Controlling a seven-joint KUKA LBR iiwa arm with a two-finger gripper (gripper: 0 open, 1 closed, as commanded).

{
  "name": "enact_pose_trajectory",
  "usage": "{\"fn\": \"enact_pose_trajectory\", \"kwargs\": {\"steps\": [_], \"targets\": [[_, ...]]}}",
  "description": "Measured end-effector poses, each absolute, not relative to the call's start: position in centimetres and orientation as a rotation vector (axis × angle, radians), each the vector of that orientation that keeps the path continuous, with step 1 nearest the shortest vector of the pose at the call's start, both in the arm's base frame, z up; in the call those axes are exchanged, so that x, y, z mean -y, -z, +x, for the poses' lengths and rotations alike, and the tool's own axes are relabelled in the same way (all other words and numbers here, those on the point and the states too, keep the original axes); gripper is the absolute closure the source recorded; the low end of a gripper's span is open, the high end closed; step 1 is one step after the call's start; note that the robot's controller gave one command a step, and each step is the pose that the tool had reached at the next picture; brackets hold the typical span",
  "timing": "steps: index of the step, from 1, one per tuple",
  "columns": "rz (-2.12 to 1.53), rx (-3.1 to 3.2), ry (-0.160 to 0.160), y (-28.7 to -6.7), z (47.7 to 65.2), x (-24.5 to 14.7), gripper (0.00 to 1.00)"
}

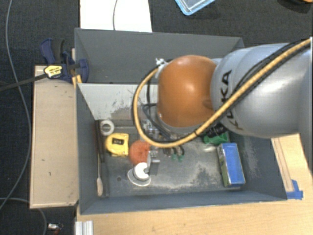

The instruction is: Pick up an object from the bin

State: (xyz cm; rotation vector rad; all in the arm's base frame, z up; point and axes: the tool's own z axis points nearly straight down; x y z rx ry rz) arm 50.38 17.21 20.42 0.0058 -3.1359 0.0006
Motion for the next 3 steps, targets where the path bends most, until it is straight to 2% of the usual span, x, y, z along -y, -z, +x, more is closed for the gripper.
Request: {"fn": "enact_pose_trajectory", "kwargs": {"steps": [1,2,3], "targets": [[-0.003,3.144,0.002,-20.8,50.6,-17.1,0.00],[0.273,3.137,0.002,-19.4,53.6,-18.5,0.00],[0.498,3.108,0.003,-13.6,54.6,-17.8,0.00]]}}
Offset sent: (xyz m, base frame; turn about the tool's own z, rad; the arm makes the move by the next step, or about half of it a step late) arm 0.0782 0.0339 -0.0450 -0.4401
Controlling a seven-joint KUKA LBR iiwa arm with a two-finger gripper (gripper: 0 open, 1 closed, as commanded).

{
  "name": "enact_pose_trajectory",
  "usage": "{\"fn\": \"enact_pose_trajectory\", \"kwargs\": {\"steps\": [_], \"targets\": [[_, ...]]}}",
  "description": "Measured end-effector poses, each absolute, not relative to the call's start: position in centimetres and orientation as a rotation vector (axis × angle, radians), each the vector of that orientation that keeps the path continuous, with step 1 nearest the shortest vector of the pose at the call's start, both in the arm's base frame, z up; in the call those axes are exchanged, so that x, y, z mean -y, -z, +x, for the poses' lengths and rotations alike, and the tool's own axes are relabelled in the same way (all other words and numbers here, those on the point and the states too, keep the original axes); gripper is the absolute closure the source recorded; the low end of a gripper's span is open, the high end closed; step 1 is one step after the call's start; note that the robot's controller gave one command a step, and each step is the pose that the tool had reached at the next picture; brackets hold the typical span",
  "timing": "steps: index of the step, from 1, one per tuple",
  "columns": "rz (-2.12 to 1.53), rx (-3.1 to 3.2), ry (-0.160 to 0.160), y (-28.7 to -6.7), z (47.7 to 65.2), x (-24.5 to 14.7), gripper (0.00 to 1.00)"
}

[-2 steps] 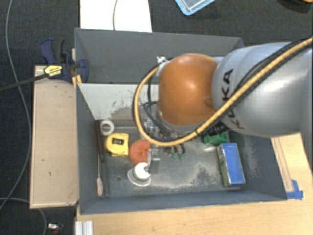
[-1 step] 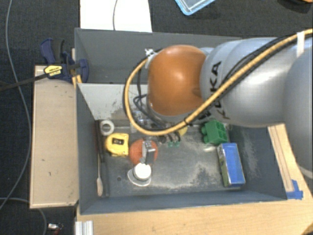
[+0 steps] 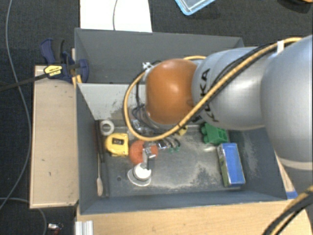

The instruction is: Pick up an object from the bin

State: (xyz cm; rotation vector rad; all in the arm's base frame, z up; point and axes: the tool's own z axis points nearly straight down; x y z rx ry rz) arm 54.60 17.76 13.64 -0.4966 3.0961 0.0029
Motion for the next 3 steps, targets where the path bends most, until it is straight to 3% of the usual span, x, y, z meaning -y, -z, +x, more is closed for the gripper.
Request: {"fn": "enact_pose_trajectory", "kwargs": {"steps": [1,3], "targets": [[-0.459,-3.088,-0.009,-11.4,57.2,-18.9,0.00],[-0.296,-3.112,-0.008,-10.5,57.7,-16.9,0.00]]}}
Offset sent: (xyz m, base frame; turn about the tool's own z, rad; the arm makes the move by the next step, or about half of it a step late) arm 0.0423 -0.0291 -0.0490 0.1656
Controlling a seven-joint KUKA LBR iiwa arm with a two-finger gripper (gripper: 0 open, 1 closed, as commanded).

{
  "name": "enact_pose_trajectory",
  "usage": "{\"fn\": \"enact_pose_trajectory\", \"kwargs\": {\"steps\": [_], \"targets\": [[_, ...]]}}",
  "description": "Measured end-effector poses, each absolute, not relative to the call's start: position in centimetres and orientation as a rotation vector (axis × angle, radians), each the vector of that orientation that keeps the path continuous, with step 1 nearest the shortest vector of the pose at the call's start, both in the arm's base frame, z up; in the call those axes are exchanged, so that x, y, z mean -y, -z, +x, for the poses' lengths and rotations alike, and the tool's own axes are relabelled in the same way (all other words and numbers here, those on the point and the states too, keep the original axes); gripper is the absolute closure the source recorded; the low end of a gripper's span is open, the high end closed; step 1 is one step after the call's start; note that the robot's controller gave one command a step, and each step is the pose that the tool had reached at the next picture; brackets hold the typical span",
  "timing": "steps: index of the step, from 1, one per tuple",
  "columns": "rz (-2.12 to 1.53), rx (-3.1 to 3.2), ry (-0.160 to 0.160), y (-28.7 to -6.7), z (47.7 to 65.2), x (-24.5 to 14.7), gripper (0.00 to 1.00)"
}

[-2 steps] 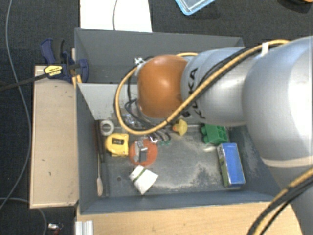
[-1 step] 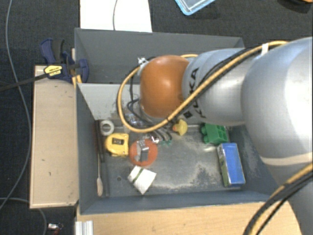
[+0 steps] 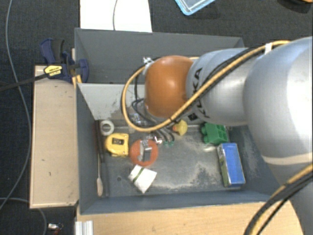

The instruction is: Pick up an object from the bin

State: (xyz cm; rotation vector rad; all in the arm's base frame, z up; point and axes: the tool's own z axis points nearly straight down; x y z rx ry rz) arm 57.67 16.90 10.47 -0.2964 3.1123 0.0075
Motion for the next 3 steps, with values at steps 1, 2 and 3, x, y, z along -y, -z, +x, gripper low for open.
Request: {"fn": "enact_pose_trajectory", "kwargs": {"steps": [1,2,3], "targets": [[-0.793,-3.023,-0.006,-9.5,56.4,-15.8,0.00],[-0.346,-3.105,-0.012,-7.1,57.5,-14.5,1.00],[-0.344,-3.105,-0.012,-7.1,57.5,-14.5,1.00]]}}
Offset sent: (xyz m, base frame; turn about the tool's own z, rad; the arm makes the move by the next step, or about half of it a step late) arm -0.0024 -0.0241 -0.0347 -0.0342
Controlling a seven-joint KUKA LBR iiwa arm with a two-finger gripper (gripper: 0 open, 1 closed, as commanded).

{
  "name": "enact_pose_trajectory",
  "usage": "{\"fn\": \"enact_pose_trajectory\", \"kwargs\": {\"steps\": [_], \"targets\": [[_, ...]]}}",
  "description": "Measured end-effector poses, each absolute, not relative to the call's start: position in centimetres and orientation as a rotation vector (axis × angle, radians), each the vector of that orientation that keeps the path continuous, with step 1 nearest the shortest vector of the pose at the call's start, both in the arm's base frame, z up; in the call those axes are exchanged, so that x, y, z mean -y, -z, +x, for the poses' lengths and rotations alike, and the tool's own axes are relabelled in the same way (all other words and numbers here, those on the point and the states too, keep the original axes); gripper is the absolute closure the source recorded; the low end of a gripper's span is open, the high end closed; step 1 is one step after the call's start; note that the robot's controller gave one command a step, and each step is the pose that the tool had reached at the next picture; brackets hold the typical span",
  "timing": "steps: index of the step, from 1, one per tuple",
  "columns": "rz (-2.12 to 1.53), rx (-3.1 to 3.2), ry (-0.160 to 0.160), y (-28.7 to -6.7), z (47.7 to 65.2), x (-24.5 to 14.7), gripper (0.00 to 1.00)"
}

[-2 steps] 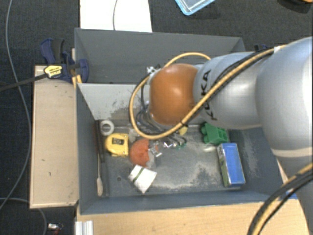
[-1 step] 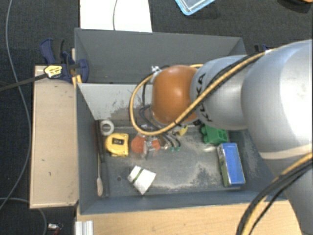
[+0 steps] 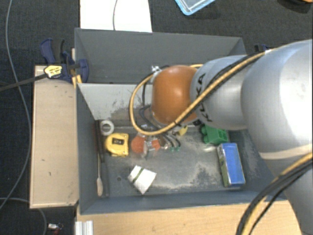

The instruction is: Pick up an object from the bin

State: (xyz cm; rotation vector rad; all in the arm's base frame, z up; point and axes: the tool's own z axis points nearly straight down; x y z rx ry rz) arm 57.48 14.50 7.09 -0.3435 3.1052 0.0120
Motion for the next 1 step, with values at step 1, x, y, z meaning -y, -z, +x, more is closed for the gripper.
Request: {"fn": "enact_pose_trajectory", "kwargs": {"steps": [1], "targets": [[-0.348,-3.106,-0.012,-13.05,57.78,-14.72,1.00]]}}
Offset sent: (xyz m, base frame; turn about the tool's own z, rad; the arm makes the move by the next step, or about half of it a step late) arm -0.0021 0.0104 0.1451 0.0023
